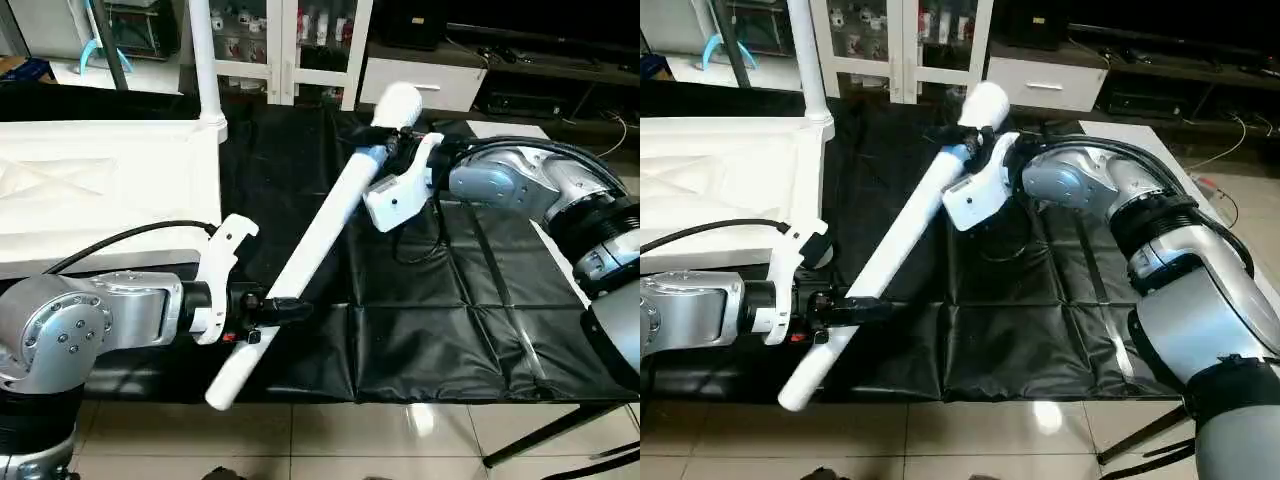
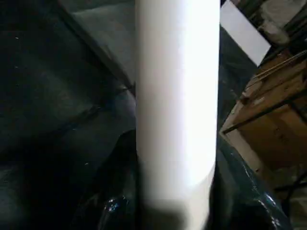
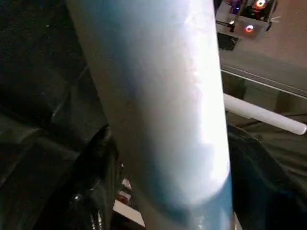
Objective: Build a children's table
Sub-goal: Pick table leg
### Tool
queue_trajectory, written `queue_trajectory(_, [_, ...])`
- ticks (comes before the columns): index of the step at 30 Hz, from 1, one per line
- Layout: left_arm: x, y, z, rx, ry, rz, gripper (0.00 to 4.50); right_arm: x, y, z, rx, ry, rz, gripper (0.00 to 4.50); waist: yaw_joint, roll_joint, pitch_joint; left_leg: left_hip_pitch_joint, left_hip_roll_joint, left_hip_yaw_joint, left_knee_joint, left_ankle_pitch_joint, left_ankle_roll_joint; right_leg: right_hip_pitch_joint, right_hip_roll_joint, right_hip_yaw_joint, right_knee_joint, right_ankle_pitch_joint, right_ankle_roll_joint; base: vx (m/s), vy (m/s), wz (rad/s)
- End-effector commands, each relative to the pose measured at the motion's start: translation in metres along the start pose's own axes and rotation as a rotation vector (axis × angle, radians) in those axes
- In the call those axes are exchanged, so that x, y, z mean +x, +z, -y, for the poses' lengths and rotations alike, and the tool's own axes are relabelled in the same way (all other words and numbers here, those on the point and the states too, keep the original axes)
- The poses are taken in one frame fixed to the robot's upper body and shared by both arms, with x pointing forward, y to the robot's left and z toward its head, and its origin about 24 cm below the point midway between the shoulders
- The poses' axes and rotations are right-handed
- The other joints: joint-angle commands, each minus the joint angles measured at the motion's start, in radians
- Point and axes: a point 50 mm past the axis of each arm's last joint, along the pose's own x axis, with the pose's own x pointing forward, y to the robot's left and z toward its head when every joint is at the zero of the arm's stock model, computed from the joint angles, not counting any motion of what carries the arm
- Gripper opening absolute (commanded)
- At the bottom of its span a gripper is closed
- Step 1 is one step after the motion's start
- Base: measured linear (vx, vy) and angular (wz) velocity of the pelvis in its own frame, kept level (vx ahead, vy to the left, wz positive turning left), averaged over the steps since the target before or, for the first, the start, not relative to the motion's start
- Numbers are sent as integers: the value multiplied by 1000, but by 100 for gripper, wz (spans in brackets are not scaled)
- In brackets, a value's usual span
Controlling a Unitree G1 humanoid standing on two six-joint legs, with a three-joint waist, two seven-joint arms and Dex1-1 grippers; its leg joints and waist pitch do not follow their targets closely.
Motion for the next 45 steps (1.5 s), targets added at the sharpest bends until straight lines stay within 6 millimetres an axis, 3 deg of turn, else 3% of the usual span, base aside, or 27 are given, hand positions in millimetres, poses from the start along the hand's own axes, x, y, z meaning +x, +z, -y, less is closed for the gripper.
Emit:
queue_trajectory(1, [-4, 16, 7, 92, -12, 66, 154, -3, -3, -11, -8, 81, -9, 262, -2, 14, -66, 13, -8, 20, -54, -158, -36, 55, -40, 37, -63, 10, -186, 0, 0, 0])
queue_trajectory(5, [-8, 22, 1, 130, 45, 73, 154, -3, -4, -16, -2, 101, -18, 223, -1, 16, -68, 13, -8, 20, -53, -146, -38, 56, -39, 37, -61, 28, -189, 0, 0, 0])
queue_trajectory(8, [-11, 23, -7, 140, 85, 67, 224, -5, -7, -17, 4, 107, -30, 203, -1, 17, -68, 13, -8, 20, -53, -144, -38, 57, -40, 38, -60, 33, -189, 0, 0, 0])
queue_trajectory(12, [-18, 30, -15, 168, 130, 98, 250, -7, -9, -19, 10, 116, -44, 191, -1, 17, -67, 15, -9, 20, -53, -160, -38, 55, -39, 37, -62, 17, -193, 0, 0, 0])
queue_trajectory(14, [-36, 60, -20, 206, 139, 270, 268, -11, -13, -26, 32, 152, -67, 187, -1, 19, -68, 14, -9, 20, -53, -154, -41, 57, -40, 38, -61, 25, -194, 0, 0, 0])
queue_trajectory(16, [-44, 70, -20, 227, 133, 337, 282, -12, -14, -29, 42, 172, -77, 186, -2, 19, -69, 13, -10, 19, -52, -148, -40, 58, -40, 37, -60, 43, -199, 0, 0, 0])
queue_trajectory(19, [-71, 102, -19, 301, 115, 572, 307, -17, -20, -45, 123, 242, -127, 186, -2, 19, -70, 13, -8, 19, -52, -153, -35, 59, -43, 38, -60, 52, -209, 0, 0, 0])
queue_trajectory(21, [-83, 117, -13, 292, 94, 720, 327, -22, -28, -54, 254, 248, -214, 186, 0, 12, -71, 14, -5, 20, -51, -139, -25, 61, -45, 39, -57, 86, -221, 0, 0, 0])
queue_trajectory(22, [-83, 117, -13, 292, 94, 720, 327, -22, -28, -54, 254, 248, -214, 186, 0, 13, -71, 12, -6, 21, -51, -136, -20, 62, -43, 39, -56, 99, -227, 0, 0, 0])
queue_trajectory(23, [-87, 124, 0, 264, 28, 835, 334, -30, -42, -59, 514, 139, -339, 186, -1, -11, -76, 9, -4, 26, -50, -119, -1, 69, -44, 41, -52, 148, -243, 0, 0, 0])
queue_trajectory(24, [-86, 124, 6, 260, -2, 862, 338, -33, -47, -60, 632, 76, -383, 186, 6, -4, -74, 9, -1, 22, -51, -113, 3, 68, -50, 41, -49, 151, -249, 0, 0, 0])
queue_trajectory(25, [-86, 124, 6, 260, -2, 862, 338, -33, -47, -60, 632, 76, -383, 186, 7, -1, -77, 10, 0, 22, -51, -106, 8, 69, -51, 40, -49, 163, -254, 0, 0, 0])
queue_trajectory(27, [-78, 117, 16, 260, -55, 863, 338, -39, -55, -65, 822, -47, -450, 185, 7, -4, -76, 10, 6, 22, -50, -91, 16, 61, -51, 36, -47, 172, -264, 0, 0, 0])
queue_trajectory(28, [-70, 109, 21, 265, -68, 839, 338, -39, -55, -69, 941, -112, -461, 185, 6, -11, -76, 7, 6, 22, -50, -89, 17, 64, -51, 35, -47, 165, -261, 0, 0, 0])
queue_trajectory(30, [-63, 102, 24, 267, -72, 815, 338, -39, -54, -73, 1047, -167, -458, 185, 7, -5, -74, 10, 9, 23, -51, -104, 18, 62, -55, 36, -50, 136, -249, 0, 0, 0])
queue_trajectory(33, [-47, 89, 24, 208, -58, 804, 338, -26, -34, -77, 1323, -364, -320, 185, 11, -8, -73, 13, 12, 24, -52, -102, 15, 60, -57, 38, -52, 134, -235, 0, 0, 0])
queue_trajectory(34, [-41, 88, 16, 155, 8, 807, 338, -20, -20, -71, 1399, -426, -226, 185, 13, -5, -72, 14, 12, 22, -56, -99, 17, 63, -56, 37, -56, 143, -228, 0, 0, 0])
queue_trajectory(35, [-33, 86, 4, 93, 130, 811, 367, -15, 0, -59, 1461, -497, -88, 184, 12, -8, -75, 15, 12, 18, -59, -88, 27, 65, -52, 34, -55, 161, -214, 0, 0, 0])
queue_trajectory(37, [-31, 86, -1, 79, 175, 815, 374, -14, 8, -54, 1470, -520, -42, 184, 17, -8, -74, 19, 16, 19, -58, -99, 31, 60, -57, 37, -61, 139, -200, 0, 0, 0])
queue_trajectory(38, [-28, 87, -5, 47, 212, 842, 374, -11, 17, -49, 1491, -545, 13, 184, 17, -7, -73, 18, 14, 18, -63, -125, 21, 61, -60, 33, -65, 62, -192, 0, 0, 0])
queue_trajectory(39, [-22, 90, -7, 1, 224, 882, 374, -6, 32, -39, 1542, -562, 101, 184, 22, 0, -67, 24, 15, 19, -64, -155, 2, 54, -58, 36, -74, -4, -178, 0, 0, 0])
queue_trajectory(41, [-15, 94, -2, -18, 170, 889, 399, -2, 44, -34, 1602, -561, 171, 184, 23, 3, -66, 25, 15, 19, -69, -190, -20, 51, -59, 37, -81, -71, -159, 0, 0, 0])
queue_trajectory(42, [-10, 97, 3, -20, 122, 893, 410, 1, 50, -31, 1615, -548, 207, 184, 25, 12, -64, 29, 16, 16, -72, -218, -35, 44, -60, 36, -82, -107, -151, 0, 0, 0])
queue_trajectory(44, [-7, 100, 8, -18, 75, 898, 410, 3, 56, -29, 1611, -526, 232, 184, 27, 11, -61, 33, 16, 17, -74, -267, -51, 35, -59, 36, -90, -159, -142, 0, 0, 0])
queue_trajectory(45, [-5, 102, 11, -16, 55, 900, 412, 4, 59, -28, 1607, -510, 242, 184, 31, 19, -62, 34, 15, 15, -75, -276, -60, 34, -61, 36, -89, -169, -140, 0, 0, 0])
